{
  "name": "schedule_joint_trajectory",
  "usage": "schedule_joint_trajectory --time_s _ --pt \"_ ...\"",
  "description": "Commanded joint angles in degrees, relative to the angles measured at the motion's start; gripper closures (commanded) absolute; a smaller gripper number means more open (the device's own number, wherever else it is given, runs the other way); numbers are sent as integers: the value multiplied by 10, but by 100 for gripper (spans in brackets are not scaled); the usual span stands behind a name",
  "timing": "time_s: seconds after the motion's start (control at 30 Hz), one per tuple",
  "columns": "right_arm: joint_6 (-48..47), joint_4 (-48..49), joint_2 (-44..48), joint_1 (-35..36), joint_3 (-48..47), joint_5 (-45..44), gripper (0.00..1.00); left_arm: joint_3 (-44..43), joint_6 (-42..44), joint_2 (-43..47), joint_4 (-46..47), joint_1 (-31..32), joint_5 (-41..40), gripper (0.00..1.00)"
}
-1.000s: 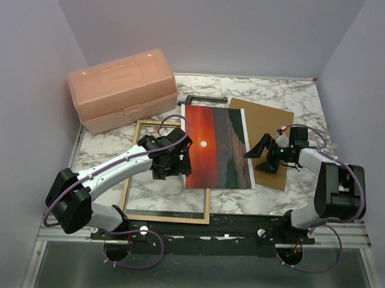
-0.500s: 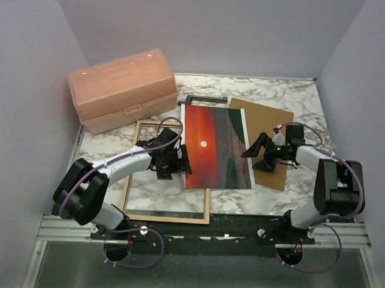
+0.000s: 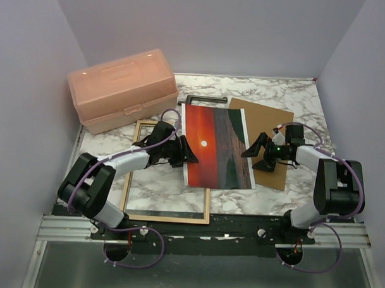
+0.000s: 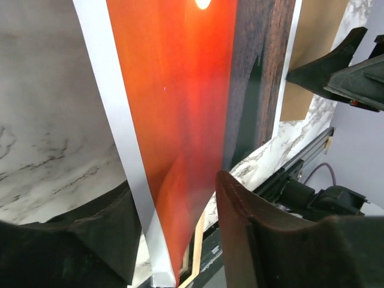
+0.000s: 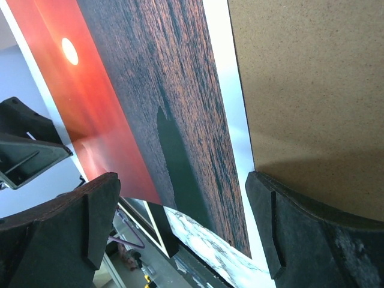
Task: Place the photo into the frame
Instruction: Pick up the photo at the center of the board, then turn over the photo from the photo frame.
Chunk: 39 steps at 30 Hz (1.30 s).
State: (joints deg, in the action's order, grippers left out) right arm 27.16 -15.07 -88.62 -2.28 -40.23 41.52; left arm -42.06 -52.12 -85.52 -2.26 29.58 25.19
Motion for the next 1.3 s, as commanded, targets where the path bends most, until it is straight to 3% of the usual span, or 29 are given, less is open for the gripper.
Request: schedule_joint_trajectory --time_s 0.0,0.17,0.3,0.6,0.77,0.87,1.07,1.27 --pt "-17 -8 -18 7 11 -72 4 12 -16 -13 67 -1 42 58" --pt "-18 -12 -12 7 9 -74 3 19 -18 0 63 -1 36 86" --pt "-21 -26 4 7 3 -73 3 3 8 44 -18 -1 3 100" --pt "-19 -53 73 10 -22 -57 0 -144 102 258 -408 -1 -219 100" --pt "-17 -58 89 19 -29 -51 0 -303 125 311 -665 0 -373 100" --pt "-18 -59 87 23 -30 -45 0 -391 146 309 -778 3 -416 100" --pt "-11 -49 77 34 -24 -32 0 -485 176 242 -850 55 -400 100" --pt "-4 -33 64 36 -17 9 0 -504 148 122 -784 169 -386 100"
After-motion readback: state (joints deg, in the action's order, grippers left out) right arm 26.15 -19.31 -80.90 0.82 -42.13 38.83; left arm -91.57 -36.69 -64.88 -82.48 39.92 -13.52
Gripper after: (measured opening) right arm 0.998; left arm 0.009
